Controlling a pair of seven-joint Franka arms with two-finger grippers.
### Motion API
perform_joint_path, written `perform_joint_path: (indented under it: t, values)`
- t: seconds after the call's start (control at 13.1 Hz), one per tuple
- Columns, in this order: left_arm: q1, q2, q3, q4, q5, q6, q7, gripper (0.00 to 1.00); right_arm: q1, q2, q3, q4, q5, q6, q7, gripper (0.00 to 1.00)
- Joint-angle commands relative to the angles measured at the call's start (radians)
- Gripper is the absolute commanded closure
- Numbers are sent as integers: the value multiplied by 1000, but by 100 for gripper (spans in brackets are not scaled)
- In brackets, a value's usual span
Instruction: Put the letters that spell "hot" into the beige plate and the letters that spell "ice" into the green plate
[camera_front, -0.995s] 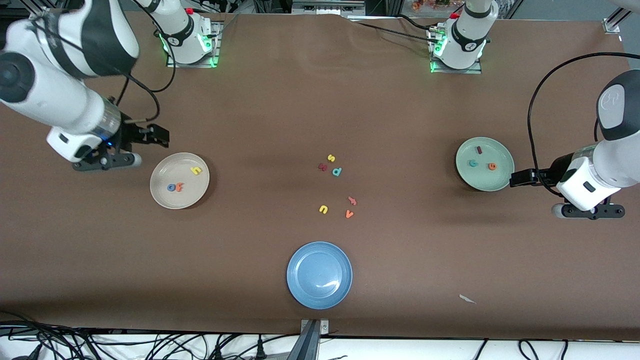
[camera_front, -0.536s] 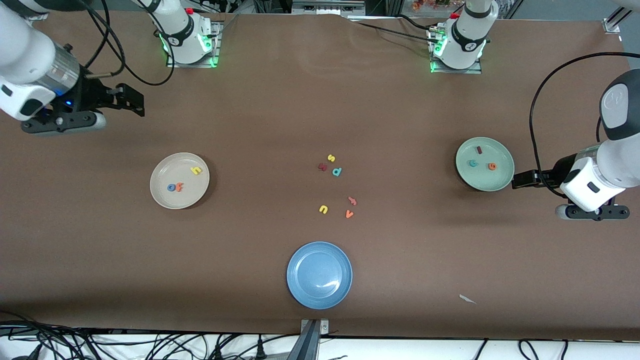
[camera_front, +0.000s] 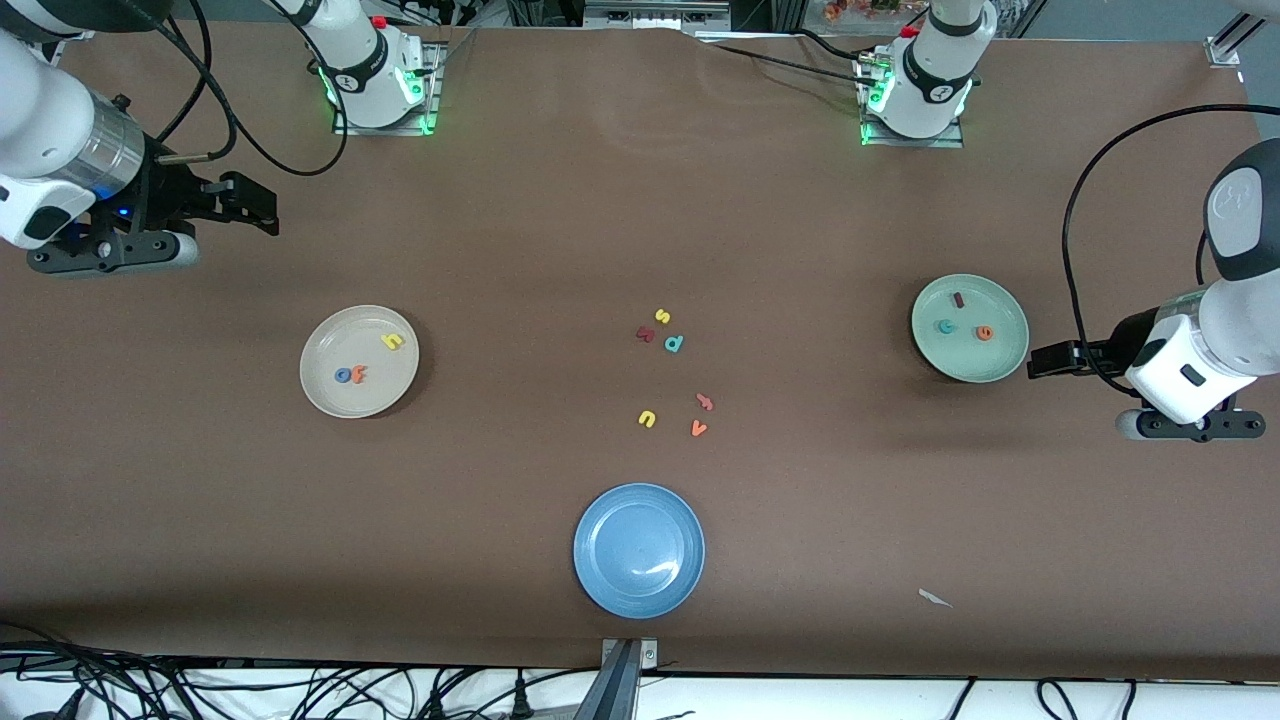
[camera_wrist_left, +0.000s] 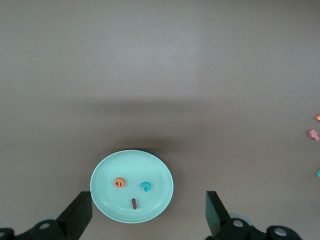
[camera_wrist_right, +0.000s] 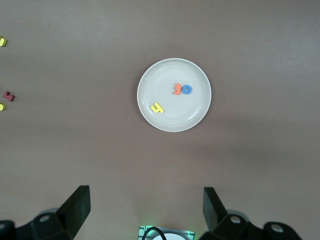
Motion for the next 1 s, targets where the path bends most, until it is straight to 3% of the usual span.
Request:
perform_joint_path:
  t: [0.0,0.92]
  values:
    - [5,14,-1,26,-14,-3,28,0,-6,10,0,30,5,-28,0,0]
    - [5,16,0,26,-14,0,28,0,-15,18,-20,32,-2,-27,-23,0]
